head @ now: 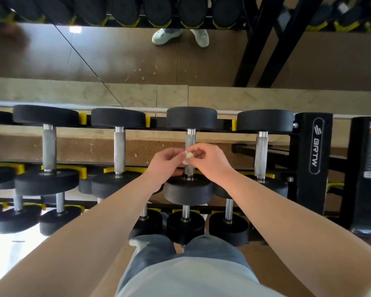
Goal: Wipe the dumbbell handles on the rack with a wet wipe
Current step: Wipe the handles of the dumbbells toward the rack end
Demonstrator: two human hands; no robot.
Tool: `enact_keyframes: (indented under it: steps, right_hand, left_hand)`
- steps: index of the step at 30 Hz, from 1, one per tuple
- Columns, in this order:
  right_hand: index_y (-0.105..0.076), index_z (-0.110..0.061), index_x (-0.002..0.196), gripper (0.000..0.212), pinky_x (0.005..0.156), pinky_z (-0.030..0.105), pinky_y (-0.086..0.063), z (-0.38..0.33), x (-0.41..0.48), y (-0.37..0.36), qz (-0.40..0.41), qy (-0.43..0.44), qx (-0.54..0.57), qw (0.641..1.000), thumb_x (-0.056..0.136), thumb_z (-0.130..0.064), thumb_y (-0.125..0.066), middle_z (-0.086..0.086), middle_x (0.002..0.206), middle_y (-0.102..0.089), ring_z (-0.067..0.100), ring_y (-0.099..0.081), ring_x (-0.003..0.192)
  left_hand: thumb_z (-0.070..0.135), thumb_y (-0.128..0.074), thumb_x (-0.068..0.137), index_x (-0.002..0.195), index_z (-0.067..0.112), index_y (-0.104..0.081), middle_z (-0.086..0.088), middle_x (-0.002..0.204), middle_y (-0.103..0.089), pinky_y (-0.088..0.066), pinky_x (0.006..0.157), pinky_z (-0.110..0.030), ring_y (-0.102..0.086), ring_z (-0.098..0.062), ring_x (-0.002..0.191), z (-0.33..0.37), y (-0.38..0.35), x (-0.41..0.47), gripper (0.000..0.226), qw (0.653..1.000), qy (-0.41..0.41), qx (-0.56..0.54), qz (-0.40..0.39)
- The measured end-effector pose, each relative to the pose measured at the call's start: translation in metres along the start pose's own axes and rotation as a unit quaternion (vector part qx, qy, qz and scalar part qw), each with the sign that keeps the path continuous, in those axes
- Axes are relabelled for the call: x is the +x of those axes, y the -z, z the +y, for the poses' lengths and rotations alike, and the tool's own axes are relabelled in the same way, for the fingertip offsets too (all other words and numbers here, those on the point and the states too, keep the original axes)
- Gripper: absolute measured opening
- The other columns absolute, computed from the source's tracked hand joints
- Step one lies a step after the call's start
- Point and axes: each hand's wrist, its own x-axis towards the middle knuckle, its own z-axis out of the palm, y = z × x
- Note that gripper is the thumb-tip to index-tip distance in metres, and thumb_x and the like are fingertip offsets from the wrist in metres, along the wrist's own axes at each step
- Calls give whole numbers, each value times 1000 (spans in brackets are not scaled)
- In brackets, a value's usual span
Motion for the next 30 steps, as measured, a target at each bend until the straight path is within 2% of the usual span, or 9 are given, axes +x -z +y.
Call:
enact_keyframes:
  steps: [4, 8, 10, 15, 18, 21, 23, 26, 30]
  right_hand:
    - [-70, -25, 129, 36, 89, 32, -62, -2, 3, -3, -7, -6, 80, 997, 95, -10, -69, -8, 109, -75, 6, -72, 96]
    - [-73, -24, 119, 31, 94, 39, -60, 1, 2, 3, 95, -54, 102, 989, 99, -5, -58, -7, 107, -71, 12, -70, 95]
    - [-72, -26, 114, 25, 95, 41, -59, 3, 1, 4, 127, -81, 108, 983, 102, -10, -57, -6, 109, -70, 11, -69, 93]
    - [-71, -29, 114, 26, 104, 38, -53, 15, -10, -1, 37, -109, 28, 993, 101, -13, -57, -6, 120, -70, 13, -65, 110]
    - [-70, -24, 124, 28, 92, 25, -45, 18, -16, -6, 13, -122, -7, 992, 100, -14, -57, -6, 125, -68, 8, -58, 105]
    - [-68, -21, 127, 30, 87, 24, -44, 19, -18, -14, 15, -126, -25, 992, 100, -17, -55, -6, 124, -67, 9, -58, 103]
    - [-67, -22, 126, 29, 83, 24, -47, 19, -18, -20, 19, -131, -19, 991, 100, -18, -55, -4, 121, -69, 12, -62, 104]
    - [-67, -25, 118, 24, 71, 23, -47, 18, -19, -27, 34, -132, -15, 991, 100, -18, -53, -8, 108, -68, 14, -64, 97]
    - [-69, -25, 119, 25, 62, 17, -41, 17, -19, -29, 43, -141, -26, 989, 101, -19, -52, -8, 104, -65, 12, -61, 90]
  left_hand:
    - [17, -71, 95, 112, 15, -69, -3, 106, -76, -62, 79, -27, -76, -12, 91, 11, 0, 1, 17, 998, -12, -56, 14]
    - [18, -69, 97, 121, 23, -68, 3, 107, -73, -62, 80, -24, -74, -9, 91, 27, -5, 16, 25, 996, -58, 8, 63]
    - [25, -72, 95, 112, 30, -69, 5, 101, -72, -62, 77, -24, -72, -8, 88, 32, -9, 21, 19, 993, -67, 48, 82]
    - [37, -75, 91, 98, 34, -70, 13, 92, -69, -55, 71, -23, -66, -5, 82, 15, -8, 13, 10, 962, -82, 252, 63]
    - [38, -78, 88, 97, 32, -73, 13, 95, -70, -55, 82, -26, -65, -3, 86, 2, -2, 5, 12, 941, -41, 337, -11]
    - [39, -75, 90, 96, 34, -67, 15, 92, -67, -49, 78, -22, -63, -2, 87, -1, 0, 0, 11, 922, -45, 384, -22]
    - [36, -74, 92, 99, 30, -69, 15, 94, -67, -49, 78, -22, -62, 0, 89, -7, 1, 1, 11, 935, -45, 351, 4]
    - [29, -67, 97, 116, 27, -70, 10, 111, -70, -51, 92, -29, -65, -10, 105, -5, -7, 4, 19, 976, -36, 193, 93]
    - [16, -55, 103, 140, 23, -60, 9, 132, -61, -44, 90, -20, -60, -6, 105, 21, -24, 20, 38, 983, -39, 116, 133]
